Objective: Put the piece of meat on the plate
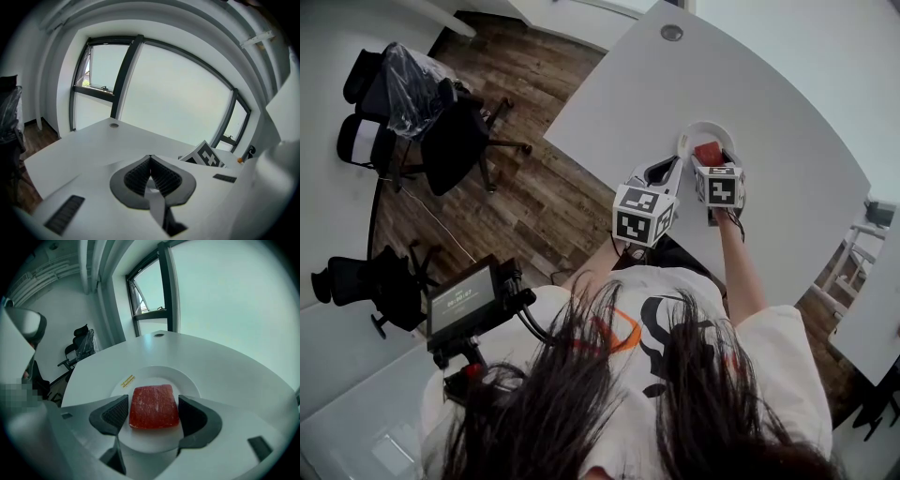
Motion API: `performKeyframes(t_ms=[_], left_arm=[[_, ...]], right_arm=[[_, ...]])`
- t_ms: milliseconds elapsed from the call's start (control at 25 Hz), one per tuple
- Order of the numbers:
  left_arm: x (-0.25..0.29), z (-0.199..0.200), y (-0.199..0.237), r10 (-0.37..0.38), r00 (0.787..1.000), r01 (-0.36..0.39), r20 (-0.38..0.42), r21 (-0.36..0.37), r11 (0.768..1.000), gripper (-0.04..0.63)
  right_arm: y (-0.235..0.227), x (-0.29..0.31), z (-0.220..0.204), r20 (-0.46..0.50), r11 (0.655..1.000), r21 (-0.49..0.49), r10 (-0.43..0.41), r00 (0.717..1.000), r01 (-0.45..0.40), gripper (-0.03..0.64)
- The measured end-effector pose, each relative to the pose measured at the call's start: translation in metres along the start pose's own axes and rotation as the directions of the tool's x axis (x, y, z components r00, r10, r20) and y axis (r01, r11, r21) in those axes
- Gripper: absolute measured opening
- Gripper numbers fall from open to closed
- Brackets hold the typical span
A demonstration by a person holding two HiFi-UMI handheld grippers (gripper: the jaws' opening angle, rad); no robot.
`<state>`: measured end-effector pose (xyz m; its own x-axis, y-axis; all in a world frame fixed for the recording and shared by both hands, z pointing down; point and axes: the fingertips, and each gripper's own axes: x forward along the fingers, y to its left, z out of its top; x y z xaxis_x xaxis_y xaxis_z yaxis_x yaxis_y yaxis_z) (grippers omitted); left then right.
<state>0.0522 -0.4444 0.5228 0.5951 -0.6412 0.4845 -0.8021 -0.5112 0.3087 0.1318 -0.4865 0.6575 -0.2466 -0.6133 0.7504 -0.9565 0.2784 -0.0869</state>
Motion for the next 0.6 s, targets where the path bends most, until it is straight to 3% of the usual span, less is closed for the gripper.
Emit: performKeyframes(t_ms=[400, 600], left_arm=[[0.002, 0.002, 0.007, 0.011, 1.000, -0.011, 0.006, -0.005, 1.000, 0.006], [0.004, 0.002, 0.007, 0.012, 1.000, -0.012, 0.003, -0.004, 1.000, 0.006]], right_arm=[[-0.008, -0.006, 0.019, 0.061, 0.999, 0.051, 0.011, 0.998, -0.014, 0.318], [-0.009, -0.022, 0.033, 0.121, 0.991, 0.131, 0.026, 0.992, -0.042, 0.316]])
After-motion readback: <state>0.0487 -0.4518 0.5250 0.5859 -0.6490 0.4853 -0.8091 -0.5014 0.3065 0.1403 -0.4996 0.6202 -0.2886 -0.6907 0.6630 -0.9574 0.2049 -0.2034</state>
